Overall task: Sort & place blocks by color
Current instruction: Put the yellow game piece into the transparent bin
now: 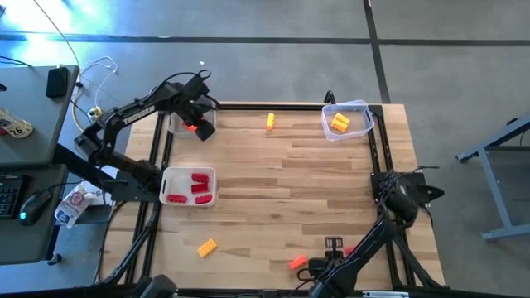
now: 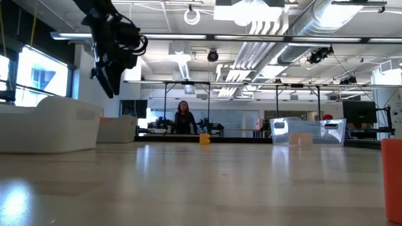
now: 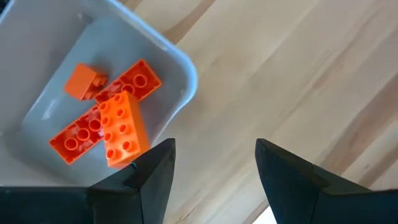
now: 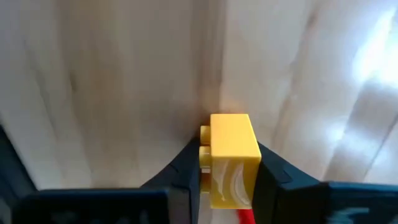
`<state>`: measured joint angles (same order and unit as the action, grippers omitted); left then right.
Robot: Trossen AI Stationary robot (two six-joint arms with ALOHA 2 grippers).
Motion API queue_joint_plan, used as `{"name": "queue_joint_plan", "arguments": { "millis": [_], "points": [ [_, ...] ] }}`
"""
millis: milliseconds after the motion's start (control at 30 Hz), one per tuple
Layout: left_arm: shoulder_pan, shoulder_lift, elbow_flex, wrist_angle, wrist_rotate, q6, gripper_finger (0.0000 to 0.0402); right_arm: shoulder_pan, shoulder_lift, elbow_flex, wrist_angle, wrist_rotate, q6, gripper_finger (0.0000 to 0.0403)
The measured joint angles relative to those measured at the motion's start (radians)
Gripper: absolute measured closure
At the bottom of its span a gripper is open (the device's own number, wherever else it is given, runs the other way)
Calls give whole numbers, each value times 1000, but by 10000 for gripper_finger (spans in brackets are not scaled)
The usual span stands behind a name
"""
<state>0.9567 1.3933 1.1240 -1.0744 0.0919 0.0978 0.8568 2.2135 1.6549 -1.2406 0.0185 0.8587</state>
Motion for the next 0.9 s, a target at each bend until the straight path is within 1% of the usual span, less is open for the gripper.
{"name": "queue_joint_plan", "arguments": {
  "millis": [67,167,300,433,600,900],
  "points": [
    [-16,-31,0,0,1,-14,193,-7,0,0,-2,41,-10,331],
    [-49,-69,0,-2,2,-36,193,-29,1,0,-28,73,-8,331],
    [-104,-122,0,-3,2,-42,194,-65,-5,-1,-99,121,-6,331],
    [-161,-162,0,-6,2,-44,193,-103,-27,-1,-201,179,-29,331],
    [-240,-198,0,-7,3,-83,193,-163,-71,-1,-328,273,-29,331],
    [-381,-219,0,-6,2,-131,194,-291,-186,-1,-330,444,-76,331]
  ]
}}
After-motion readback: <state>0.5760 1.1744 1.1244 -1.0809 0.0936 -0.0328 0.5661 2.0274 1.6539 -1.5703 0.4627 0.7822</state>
